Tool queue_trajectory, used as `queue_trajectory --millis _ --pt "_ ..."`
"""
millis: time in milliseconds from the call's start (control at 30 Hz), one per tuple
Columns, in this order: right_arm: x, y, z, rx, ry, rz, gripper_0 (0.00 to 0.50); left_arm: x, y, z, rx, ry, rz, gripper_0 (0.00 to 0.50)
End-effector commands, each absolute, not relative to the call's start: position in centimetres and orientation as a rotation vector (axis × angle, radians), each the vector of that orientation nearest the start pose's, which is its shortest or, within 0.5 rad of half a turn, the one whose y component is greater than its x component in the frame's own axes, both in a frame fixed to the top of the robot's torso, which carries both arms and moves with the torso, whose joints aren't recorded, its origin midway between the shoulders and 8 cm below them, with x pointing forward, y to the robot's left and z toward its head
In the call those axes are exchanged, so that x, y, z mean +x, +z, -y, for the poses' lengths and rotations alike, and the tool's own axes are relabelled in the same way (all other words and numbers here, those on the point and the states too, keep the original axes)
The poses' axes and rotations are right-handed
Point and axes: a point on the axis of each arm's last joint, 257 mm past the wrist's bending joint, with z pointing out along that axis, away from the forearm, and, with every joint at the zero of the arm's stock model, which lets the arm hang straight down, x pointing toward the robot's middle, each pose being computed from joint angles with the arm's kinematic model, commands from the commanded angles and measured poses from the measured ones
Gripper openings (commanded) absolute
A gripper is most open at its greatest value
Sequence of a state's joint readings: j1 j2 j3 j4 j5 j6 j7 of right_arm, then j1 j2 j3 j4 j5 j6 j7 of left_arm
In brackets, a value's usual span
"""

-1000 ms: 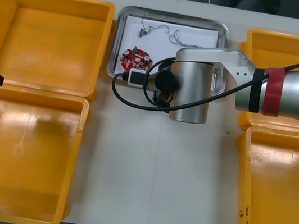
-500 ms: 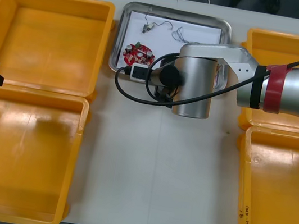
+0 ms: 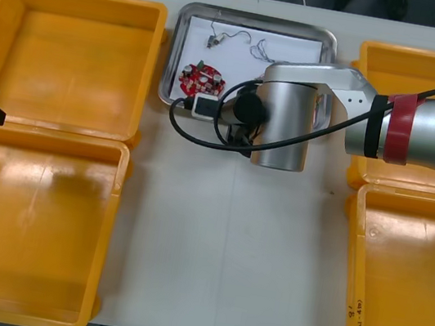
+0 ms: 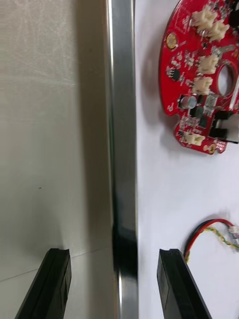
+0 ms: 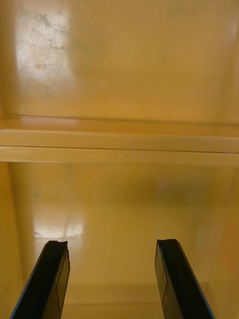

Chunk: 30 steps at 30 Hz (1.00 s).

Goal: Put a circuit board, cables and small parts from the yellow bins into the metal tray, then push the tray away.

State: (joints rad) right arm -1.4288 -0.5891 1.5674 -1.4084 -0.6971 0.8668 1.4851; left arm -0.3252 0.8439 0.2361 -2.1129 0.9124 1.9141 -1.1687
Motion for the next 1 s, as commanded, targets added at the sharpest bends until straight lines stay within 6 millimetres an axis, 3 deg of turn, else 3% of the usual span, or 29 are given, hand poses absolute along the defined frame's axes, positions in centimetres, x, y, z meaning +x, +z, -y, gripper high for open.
queue_trajectory --millis 33,567,1000 --pt "59.0 -18.6 2.7 -1.683 -0.614 -1.698 0.5 40.1 -11.4 -37.2 0.061 0.065 -2.622 0.5" --pt "53.6 -15.9 0.8 -1.697 -0.598 -1.827 0.5 40.1 -11.4 -37.2 0.061 0.065 -2.622 0.5" --pt "48.8 -14.5 0.9 -1.693 -0.544 -1.914 0.5 40.1 -11.4 -37.2 0.061 0.065 -2.622 0.5"
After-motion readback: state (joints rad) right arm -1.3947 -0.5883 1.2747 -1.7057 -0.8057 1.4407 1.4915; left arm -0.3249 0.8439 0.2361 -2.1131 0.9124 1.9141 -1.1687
